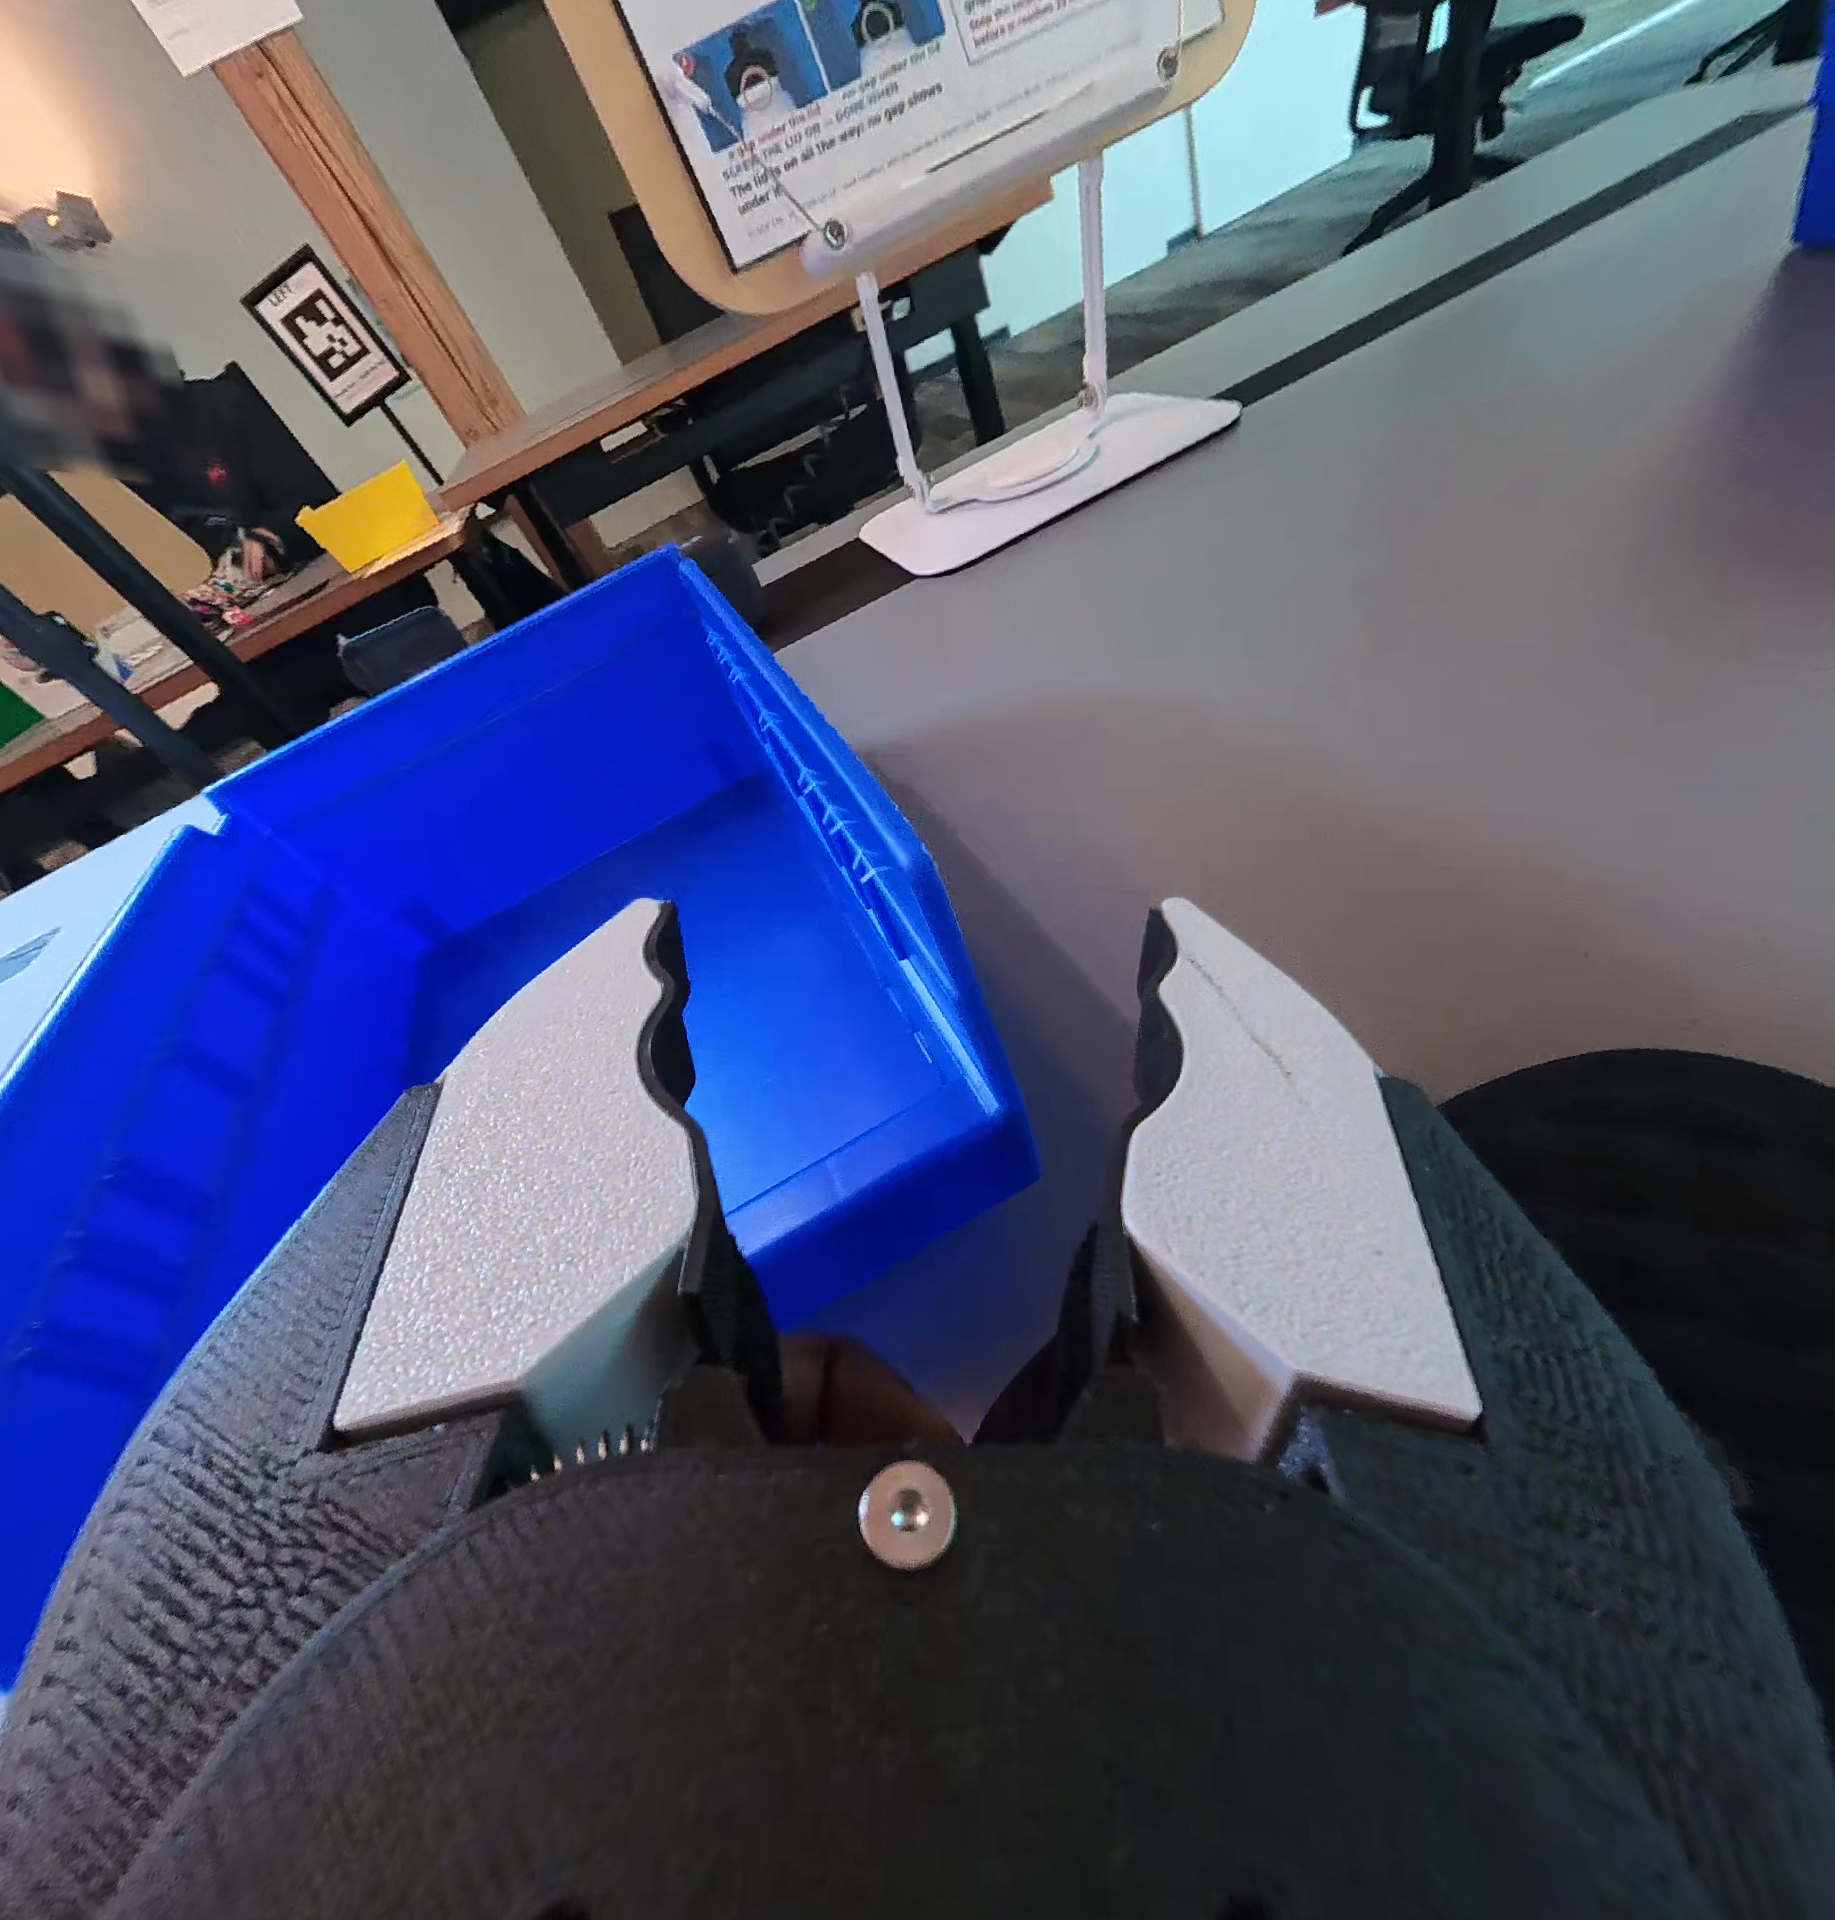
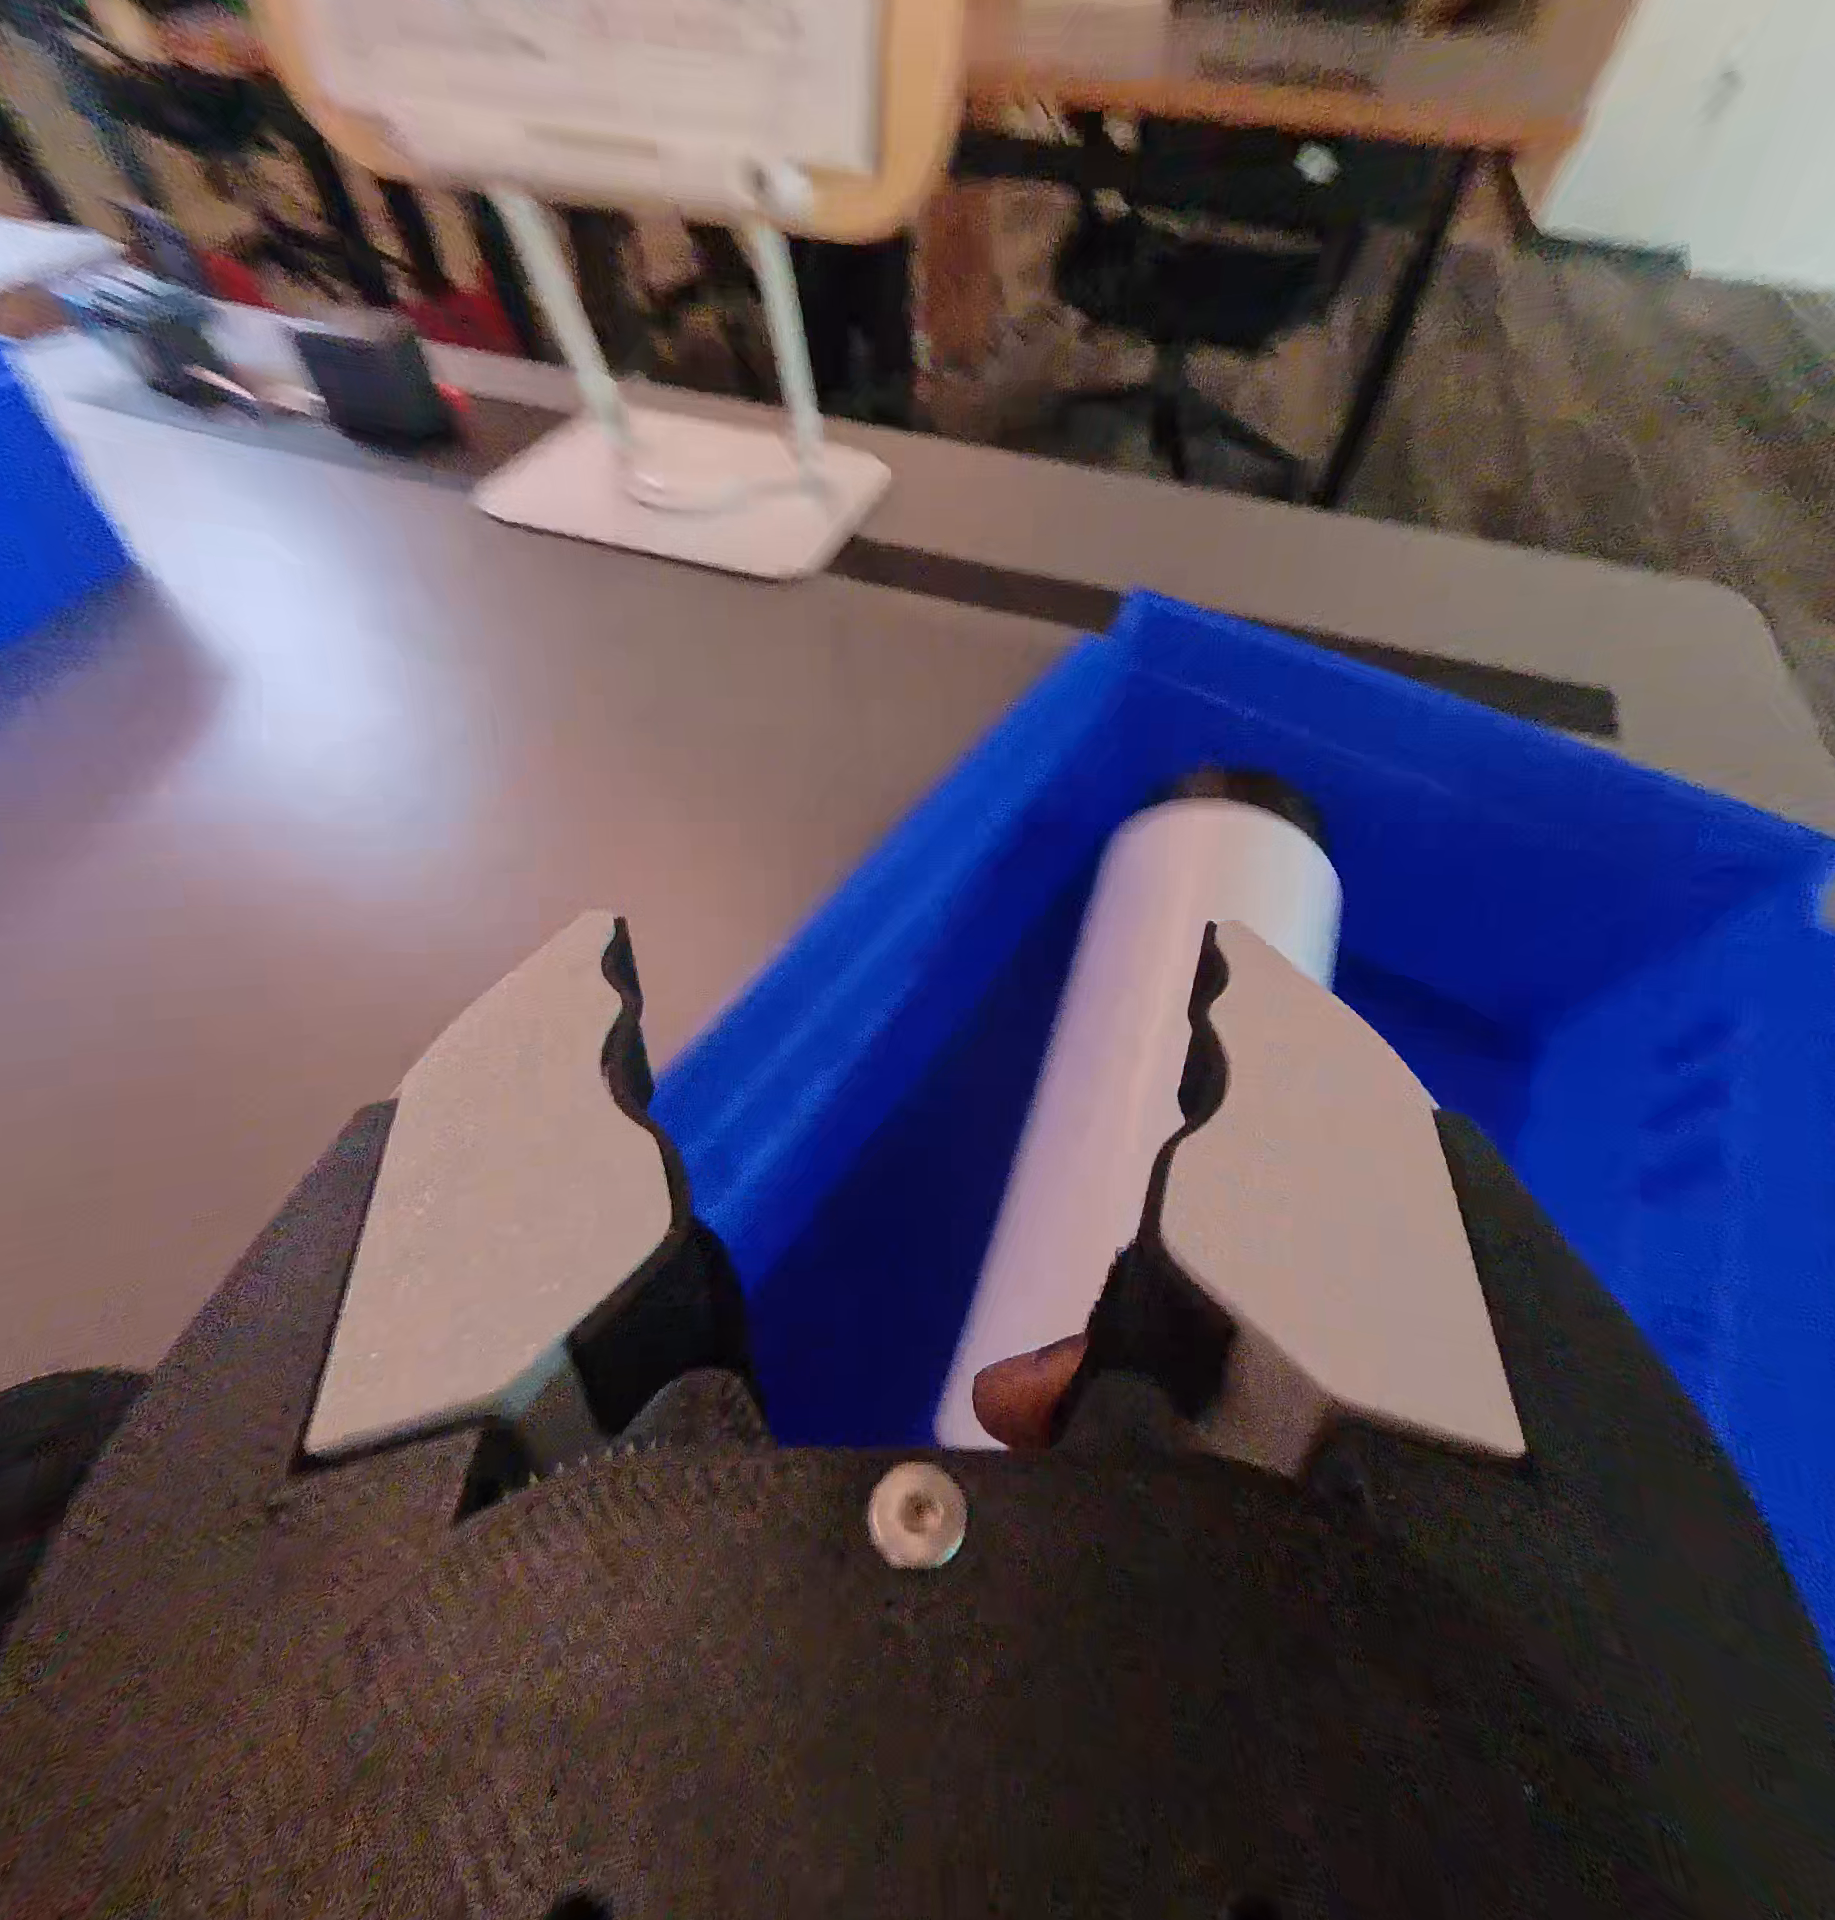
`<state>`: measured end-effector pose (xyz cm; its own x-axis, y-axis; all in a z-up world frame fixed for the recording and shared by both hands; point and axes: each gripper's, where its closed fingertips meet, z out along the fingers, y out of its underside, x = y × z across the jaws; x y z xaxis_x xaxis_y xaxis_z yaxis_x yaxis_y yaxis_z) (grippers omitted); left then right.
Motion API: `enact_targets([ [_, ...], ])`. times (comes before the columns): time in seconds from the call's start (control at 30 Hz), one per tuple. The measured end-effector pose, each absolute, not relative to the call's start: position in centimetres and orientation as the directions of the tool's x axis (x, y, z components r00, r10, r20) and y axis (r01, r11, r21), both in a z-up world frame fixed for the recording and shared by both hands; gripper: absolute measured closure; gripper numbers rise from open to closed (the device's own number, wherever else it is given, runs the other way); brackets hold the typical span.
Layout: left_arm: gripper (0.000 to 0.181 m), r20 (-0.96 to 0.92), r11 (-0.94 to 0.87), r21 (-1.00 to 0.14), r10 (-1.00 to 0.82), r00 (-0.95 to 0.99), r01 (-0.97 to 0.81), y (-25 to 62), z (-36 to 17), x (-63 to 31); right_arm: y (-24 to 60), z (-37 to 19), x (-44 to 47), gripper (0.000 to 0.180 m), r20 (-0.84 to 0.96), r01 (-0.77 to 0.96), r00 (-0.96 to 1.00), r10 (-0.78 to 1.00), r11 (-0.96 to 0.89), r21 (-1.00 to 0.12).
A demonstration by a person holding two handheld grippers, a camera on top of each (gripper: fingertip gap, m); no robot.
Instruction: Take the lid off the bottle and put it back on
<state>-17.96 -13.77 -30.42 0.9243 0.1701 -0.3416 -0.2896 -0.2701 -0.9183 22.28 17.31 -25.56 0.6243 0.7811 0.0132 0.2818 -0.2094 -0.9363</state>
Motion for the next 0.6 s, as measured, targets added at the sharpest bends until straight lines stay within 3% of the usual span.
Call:
enact_targets([
  [0.07,0.098,-0.358,-0.288,-0.910,0.182,0.916,-0.299,-13.7,-30.8,-18.2,12.6,-25.4,19.7,0.072,-0.021,0.297,0.507,0.862,-0.198,-0.934],
  [0.17,0.099,-0.351,-0.293,-0.913,0.207,0.913,-0.285,-13.8,-31.0,-18.4,8.8,-30.9,18.5,0.071,0.074,0.590,0.456,0.887,-0.239,-0.771],
  [0.23,0.099,-0.340,-0.277,-0.921,0.222,0.914,-0.276,-14.1,-30.8,-18.5,9.7,-34.2,19.6,0.093,0.246,0.749,0.476,0.844,-0.242,-0.616],
  [0.3,0.099,-0.334,-0.260,-0.927,0.243,0.911,-0.270,-14.5,-30.4,-18.9,10.6,-35.7,19.8,0.115,0.350,0.812,0.459,0.817,-0.226,-0.538],
  [0.4,0.100,-0.310,-0.247,-0.937,0.260,0.915,-0.247,-15.2,-30.1,-19.6,11.4,-35.5,18.6,0.148,0.414,0.814,0.468,0.781,-0.198,-0.547],
  [0.6,0.101,-0.295,-0.230,-0.944,0.275,0.915,-0.235,-16.2,-30.2,-19.9,9.6,-35.4,13.6,0.148,0.418,0.817,0.424,0.803,-0.141,-0.559],
])
